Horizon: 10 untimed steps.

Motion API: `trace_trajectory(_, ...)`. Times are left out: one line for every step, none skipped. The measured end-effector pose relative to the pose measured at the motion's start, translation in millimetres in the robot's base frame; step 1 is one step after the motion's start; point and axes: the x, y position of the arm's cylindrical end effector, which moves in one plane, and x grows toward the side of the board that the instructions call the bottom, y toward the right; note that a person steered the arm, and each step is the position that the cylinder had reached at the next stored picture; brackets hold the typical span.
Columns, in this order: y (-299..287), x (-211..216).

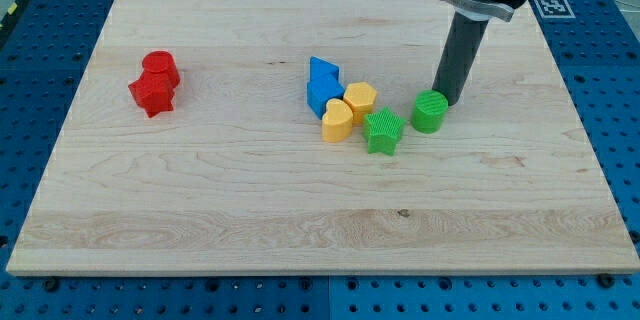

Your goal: Push the green circle close to the green star

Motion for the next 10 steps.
trace_trajectory(2, -37)
trace_trajectory(-13, -75)
trace_trajectory(-67, -76)
trace_trajectory(-97, -78)
trace_trajectory(-29, -97)
trace_trajectory(49, -91)
trace_trajectory(85, -49)
trace_trajectory(86, -20)
trace_trajectory(74, -2)
trace_trajectory(51, 13)
